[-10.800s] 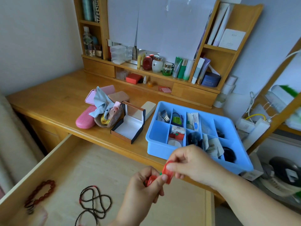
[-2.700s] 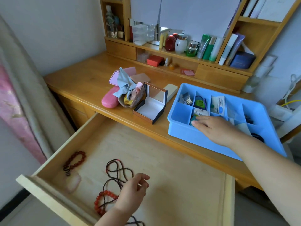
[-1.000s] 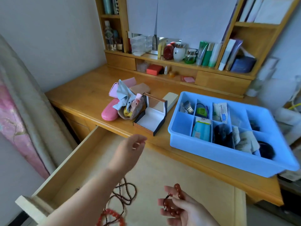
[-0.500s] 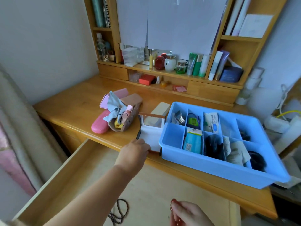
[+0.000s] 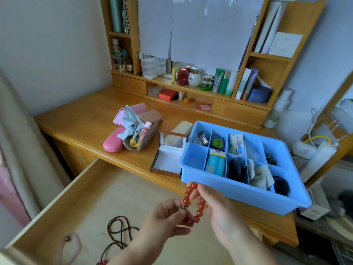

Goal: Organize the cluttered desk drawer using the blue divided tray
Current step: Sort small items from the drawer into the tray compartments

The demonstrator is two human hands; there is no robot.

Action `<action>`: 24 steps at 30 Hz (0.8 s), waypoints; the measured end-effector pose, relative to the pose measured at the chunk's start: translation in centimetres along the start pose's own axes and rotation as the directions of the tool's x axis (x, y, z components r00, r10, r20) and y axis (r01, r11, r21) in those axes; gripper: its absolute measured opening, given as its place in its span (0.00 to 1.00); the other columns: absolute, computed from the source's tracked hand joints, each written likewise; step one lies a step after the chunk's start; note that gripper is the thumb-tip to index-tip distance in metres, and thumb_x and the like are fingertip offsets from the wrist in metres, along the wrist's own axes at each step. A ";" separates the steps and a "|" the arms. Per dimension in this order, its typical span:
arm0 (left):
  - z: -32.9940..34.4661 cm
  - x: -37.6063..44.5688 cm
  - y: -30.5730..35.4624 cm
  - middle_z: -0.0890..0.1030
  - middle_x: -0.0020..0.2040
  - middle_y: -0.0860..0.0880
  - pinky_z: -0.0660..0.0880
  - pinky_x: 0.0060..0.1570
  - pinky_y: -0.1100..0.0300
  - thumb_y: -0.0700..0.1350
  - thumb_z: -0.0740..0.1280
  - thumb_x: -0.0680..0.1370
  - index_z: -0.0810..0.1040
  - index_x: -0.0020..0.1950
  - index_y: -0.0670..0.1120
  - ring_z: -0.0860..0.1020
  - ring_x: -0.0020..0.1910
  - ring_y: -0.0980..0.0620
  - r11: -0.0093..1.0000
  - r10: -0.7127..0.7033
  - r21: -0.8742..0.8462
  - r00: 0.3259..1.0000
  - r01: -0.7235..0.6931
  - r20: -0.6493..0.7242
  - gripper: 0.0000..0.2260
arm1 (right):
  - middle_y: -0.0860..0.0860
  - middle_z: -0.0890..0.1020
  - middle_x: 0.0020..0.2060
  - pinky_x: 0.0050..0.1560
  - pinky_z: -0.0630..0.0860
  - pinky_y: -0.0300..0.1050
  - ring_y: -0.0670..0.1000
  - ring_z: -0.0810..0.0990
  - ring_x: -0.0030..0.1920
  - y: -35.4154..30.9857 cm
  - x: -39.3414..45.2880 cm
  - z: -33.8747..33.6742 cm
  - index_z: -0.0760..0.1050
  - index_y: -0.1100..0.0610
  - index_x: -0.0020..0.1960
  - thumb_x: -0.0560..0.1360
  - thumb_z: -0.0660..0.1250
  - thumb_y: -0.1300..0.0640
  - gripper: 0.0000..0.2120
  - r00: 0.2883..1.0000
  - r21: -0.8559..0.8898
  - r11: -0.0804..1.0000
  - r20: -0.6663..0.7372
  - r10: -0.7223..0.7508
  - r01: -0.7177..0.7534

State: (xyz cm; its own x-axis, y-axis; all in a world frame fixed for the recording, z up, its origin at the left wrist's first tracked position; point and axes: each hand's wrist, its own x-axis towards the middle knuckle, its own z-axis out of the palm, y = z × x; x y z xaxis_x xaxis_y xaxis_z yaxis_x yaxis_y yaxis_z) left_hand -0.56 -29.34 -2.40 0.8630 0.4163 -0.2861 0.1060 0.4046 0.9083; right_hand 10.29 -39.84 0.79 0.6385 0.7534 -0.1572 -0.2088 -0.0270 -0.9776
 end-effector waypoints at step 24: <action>-21.7 -1.8 -5.0 0.76 0.51 0.51 0.71 0.36 0.64 0.41 0.62 0.75 0.73 0.57 0.51 0.76 0.42 0.54 0.372 0.174 0.756 0.759 0.539 -0.627 0.11 | 0.53 0.75 0.30 0.31 0.68 0.43 0.54 0.73 0.32 -7.4 13.0 1.5 0.70 0.58 0.33 0.77 0.61 0.54 0.15 0.985 -0.990 0.023 -0.143 -0.098 -0.141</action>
State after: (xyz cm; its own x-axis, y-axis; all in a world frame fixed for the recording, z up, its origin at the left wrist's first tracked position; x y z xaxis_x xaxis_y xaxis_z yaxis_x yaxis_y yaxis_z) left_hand -13.35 -14.40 -13.06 0.3643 0.8970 -0.2505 0.8777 -0.2408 0.4143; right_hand 19.01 -28.81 6.23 0.7550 0.6510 -0.0793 0.6383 -0.7572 -0.1388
